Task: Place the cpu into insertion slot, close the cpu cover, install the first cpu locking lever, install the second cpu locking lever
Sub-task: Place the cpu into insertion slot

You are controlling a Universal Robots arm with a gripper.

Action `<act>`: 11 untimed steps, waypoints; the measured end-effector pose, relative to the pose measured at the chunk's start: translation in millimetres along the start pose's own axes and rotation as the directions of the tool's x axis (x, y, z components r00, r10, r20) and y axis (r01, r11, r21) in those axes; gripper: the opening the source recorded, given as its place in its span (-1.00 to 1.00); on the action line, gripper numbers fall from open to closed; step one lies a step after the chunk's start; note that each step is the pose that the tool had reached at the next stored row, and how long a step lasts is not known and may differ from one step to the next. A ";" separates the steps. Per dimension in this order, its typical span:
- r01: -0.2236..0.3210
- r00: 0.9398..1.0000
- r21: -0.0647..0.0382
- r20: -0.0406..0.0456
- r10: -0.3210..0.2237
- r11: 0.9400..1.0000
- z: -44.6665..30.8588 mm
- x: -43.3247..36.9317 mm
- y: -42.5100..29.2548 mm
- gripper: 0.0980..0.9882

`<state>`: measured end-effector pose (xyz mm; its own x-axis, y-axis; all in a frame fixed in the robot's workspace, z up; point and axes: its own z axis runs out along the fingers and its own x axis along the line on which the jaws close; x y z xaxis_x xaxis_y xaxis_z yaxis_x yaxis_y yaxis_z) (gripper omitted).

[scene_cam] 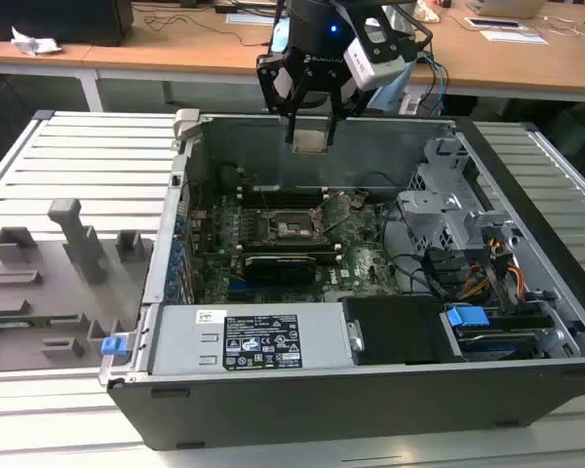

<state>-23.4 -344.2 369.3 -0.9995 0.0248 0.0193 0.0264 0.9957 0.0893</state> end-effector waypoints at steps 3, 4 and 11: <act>0.000 1.000 0.000 0.000 0.000 1.000 -0.2 -0.1 -2.0 -0.04; 0.000 1.000 0.000 0.000 0.000 1.000 -0.1 0.0 -2.3 -0.04; -0.052 0.999 -0.001 0.005 0.052 0.999 0.2 0.1 -2.5 -0.04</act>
<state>-23.6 -346.7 368.9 -0.9968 0.0773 0.0194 0.0787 0.9929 0.0893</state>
